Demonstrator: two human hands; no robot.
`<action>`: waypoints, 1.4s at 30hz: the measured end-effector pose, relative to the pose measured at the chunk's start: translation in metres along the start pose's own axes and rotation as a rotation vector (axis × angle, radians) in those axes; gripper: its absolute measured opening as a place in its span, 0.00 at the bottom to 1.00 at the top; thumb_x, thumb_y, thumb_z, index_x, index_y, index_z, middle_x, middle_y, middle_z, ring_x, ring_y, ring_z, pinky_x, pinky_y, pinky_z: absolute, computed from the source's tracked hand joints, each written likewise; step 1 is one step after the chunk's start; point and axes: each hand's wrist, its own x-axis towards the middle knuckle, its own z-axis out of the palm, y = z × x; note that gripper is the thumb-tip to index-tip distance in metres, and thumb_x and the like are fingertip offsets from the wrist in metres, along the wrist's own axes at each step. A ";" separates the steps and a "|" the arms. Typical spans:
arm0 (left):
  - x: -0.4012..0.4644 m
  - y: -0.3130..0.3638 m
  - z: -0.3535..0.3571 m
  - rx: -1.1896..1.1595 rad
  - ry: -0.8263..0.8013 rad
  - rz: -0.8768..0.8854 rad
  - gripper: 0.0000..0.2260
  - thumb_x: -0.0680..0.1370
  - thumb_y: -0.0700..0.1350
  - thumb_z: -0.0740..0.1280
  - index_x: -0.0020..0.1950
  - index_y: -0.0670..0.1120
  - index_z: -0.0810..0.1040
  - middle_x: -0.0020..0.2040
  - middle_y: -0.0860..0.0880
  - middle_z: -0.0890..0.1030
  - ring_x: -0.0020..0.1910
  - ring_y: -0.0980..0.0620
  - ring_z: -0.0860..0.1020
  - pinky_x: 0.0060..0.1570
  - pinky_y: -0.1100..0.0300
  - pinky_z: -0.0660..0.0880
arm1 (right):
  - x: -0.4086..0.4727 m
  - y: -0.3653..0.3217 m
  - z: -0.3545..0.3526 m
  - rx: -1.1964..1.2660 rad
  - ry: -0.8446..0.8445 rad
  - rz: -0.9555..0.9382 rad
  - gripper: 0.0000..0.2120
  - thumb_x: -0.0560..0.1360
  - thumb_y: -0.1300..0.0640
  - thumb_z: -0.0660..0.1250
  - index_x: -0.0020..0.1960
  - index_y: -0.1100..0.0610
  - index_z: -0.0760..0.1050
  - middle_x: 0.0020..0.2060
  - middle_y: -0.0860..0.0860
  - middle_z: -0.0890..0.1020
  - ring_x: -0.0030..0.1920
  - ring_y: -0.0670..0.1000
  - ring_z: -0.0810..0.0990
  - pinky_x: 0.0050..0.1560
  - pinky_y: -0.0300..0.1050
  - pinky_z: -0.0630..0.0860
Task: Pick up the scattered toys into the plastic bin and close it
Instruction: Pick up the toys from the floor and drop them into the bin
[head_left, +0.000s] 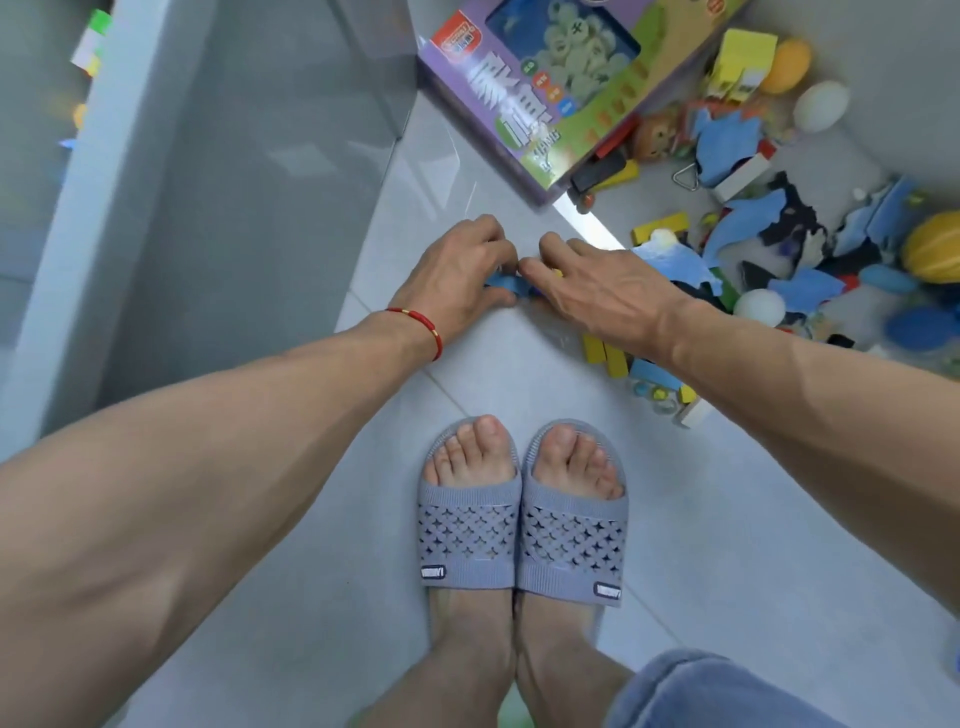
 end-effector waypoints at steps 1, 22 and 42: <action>-0.001 0.001 0.000 0.002 0.000 -0.011 0.12 0.72 0.45 0.76 0.51 0.41 0.82 0.51 0.43 0.76 0.49 0.44 0.75 0.47 0.55 0.71 | -0.001 -0.001 0.000 -0.001 0.001 0.018 0.10 0.83 0.57 0.58 0.61 0.61 0.67 0.49 0.59 0.69 0.36 0.56 0.69 0.24 0.49 0.66; -0.014 0.048 -0.004 -1.203 0.207 -0.921 0.09 0.79 0.35 0.67 0.60 0.37 0.76 0.44 0.44 0.77 0.34 0.50 0.78 0.43 0.56 0.83 | -0.013 0.016 -0.028 0.963 0.343 0.678 0.10 0.84 0.51 0.58 0.59 0.55 0.70 0.46 0.56 0.75 0.39 0.55 0.74 0.38 0.53 0.77; -0.151 0.128 -0.241 -1.602 0.482 -0.643 0.05 0.79 0.40 0.61 0.53 0.40 0.73 0.45 0.40 0.75 0.39 0.46 0.76 0.38 0.60 0.77 | 0.011 -0.075 -0.288 1.876 -0.038 0.505 0.11 0.79 0.54 0.57 0.45 0.60 0.73 0.32 0.55 0.74 0.23 0.49 0.69 0.17 0.36 0.58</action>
